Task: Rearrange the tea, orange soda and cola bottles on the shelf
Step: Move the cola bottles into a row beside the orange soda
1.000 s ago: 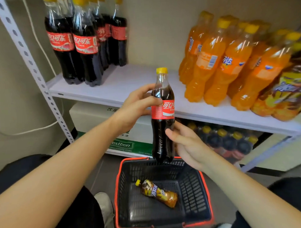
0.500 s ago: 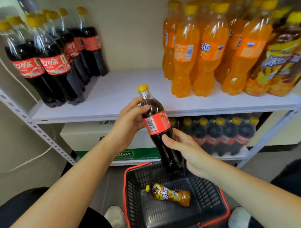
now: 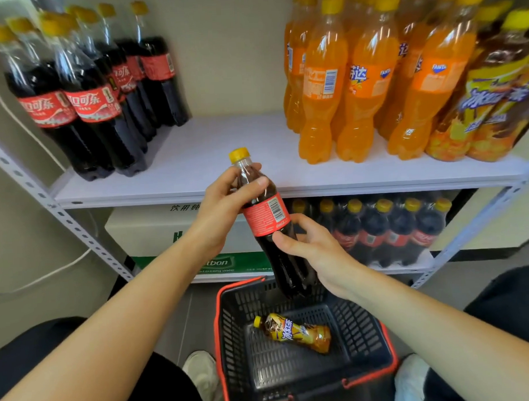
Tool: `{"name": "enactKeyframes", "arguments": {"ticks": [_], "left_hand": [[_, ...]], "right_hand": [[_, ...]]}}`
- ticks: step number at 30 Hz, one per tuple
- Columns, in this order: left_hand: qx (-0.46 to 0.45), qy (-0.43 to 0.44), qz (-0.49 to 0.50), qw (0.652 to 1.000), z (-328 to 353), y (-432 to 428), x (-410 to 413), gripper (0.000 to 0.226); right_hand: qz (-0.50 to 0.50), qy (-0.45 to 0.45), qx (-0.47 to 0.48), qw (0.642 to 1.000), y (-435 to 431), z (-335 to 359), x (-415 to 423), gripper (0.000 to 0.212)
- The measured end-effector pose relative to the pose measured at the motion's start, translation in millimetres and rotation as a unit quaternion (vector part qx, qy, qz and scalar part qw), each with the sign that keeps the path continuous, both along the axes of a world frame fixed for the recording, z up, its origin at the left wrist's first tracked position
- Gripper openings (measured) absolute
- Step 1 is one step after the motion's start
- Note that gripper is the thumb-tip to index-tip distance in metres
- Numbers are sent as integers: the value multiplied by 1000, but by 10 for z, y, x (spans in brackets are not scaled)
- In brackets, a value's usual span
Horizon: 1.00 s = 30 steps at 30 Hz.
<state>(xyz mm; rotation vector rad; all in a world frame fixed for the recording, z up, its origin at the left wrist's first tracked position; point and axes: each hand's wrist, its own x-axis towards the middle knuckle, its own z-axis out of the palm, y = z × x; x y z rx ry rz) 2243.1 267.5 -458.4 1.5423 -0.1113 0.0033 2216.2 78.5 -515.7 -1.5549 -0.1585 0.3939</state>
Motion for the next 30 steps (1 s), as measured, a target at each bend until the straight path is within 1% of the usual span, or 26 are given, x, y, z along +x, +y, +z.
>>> {"name": "enactKeyframes", "arguments": {"ticks": [4,6,9,11,13,14,16,19,22,25,28,30], "left_hand": [[-53,35,-31,998,46,27,9,38],[-51,23,-26,998,37,32,3,35],[-40,3,-14,999,28,14,-22,26],[-30,-10,7,999,29,-16,-35,25],[-17,-23,36,999,39,-48,-46,32],[-10,-27,51,998,44,-64,-55,36],[11,-33,71,997,41,-83,-71,40],[49,-31,62,996,50,-66,-59,37],[14,-33,33,999,85,11,-14,23],[2,-57,17,998,97,55,-14,19],[2,-87,32,996,89,21,-49,14],[44,-124,38,991,75,-21,-82,17]], "right_hand": [[32,21,36,999,-62,13,27,51],[52,24,30,998,-79,26,49,46],[75,24,17,997,-59,46,65,49],[55,-13,-15,998,-23,41,67,54],[13,-51,-51,997,1,13,69,64],[-2,-62,-62,996,2,-2,69,65],[-2,-75,-70,995,2,-22,70,57],[20,-50,-27,998,-2,-35,70,50],[30,-25,14,999,-29,-49,78,51],[45,-21,13,999,-58,-36,89,51],[57,-59,-20,996,-41,15,98,60],[40,-106,-48,992,-11,28,101,71]]}}
